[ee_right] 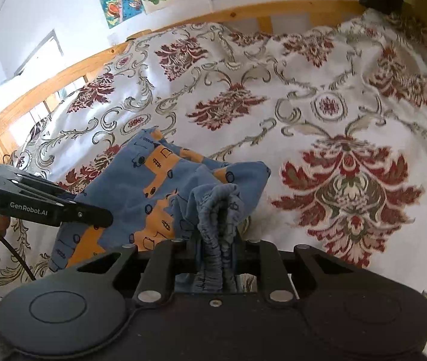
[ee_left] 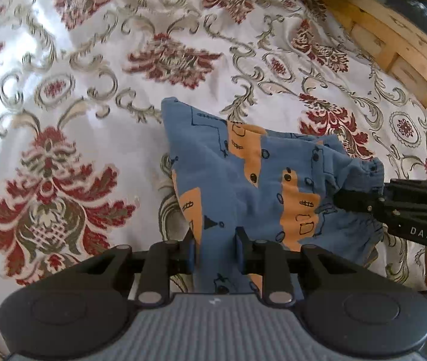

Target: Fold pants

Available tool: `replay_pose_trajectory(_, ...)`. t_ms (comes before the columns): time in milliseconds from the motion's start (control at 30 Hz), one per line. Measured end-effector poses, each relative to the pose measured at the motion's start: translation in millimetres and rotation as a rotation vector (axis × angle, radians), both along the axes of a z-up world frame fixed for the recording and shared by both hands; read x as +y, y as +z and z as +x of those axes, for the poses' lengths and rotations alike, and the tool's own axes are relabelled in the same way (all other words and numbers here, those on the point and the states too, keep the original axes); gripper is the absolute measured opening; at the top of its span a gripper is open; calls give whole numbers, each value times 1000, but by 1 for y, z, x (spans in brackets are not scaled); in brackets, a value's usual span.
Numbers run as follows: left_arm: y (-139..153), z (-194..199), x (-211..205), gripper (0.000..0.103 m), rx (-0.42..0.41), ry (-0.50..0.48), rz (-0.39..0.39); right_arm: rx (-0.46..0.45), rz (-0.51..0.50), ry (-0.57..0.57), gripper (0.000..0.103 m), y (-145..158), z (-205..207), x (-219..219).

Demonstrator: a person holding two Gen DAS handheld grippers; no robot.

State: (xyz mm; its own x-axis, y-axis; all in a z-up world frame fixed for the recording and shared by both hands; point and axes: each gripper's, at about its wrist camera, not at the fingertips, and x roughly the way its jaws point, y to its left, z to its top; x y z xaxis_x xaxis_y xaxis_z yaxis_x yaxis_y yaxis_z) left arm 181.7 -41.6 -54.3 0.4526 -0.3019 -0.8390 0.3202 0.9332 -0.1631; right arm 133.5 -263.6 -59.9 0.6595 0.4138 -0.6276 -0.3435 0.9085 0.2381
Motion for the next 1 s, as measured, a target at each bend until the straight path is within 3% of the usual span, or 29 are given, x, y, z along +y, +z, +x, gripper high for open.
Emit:
replay_pose_trajectory(200, 9, -1, 0, 26, -32, 22, -12, -73, -13, 28, 18, 17, 11, 6)
replay_pose_trajectory(333, 21, 10, 4, 26, -65, 54, -35, -95, 14, 45, 18, 31, 45, 5)
replay_pose_trajectory(533, 37, 52, 17, 26, -98, 115, -77, -65, 54, 60, 18, 37, 111, 15)
replay_pose_trajectory(667, 39, 85, 33, 26, -120, 152, -79, 18, 59, 57, 18, 25, 146, 21)
replay_pose_trajectory(767, 29, 107, 45, 26, -82, 176, -97, 94, 52, 51, 18, 8, 161, 26)
replay_pose_trajectory(900, -4, 123, 53, 26, 9, 203, -114, 109, 15, 43, 19, -5, 162, 33)
replay_pose_trajectory(1000, -17, 124, 53, 28, 17, 198, -99, 100, -8, 20, 29, -5, 159, 33)
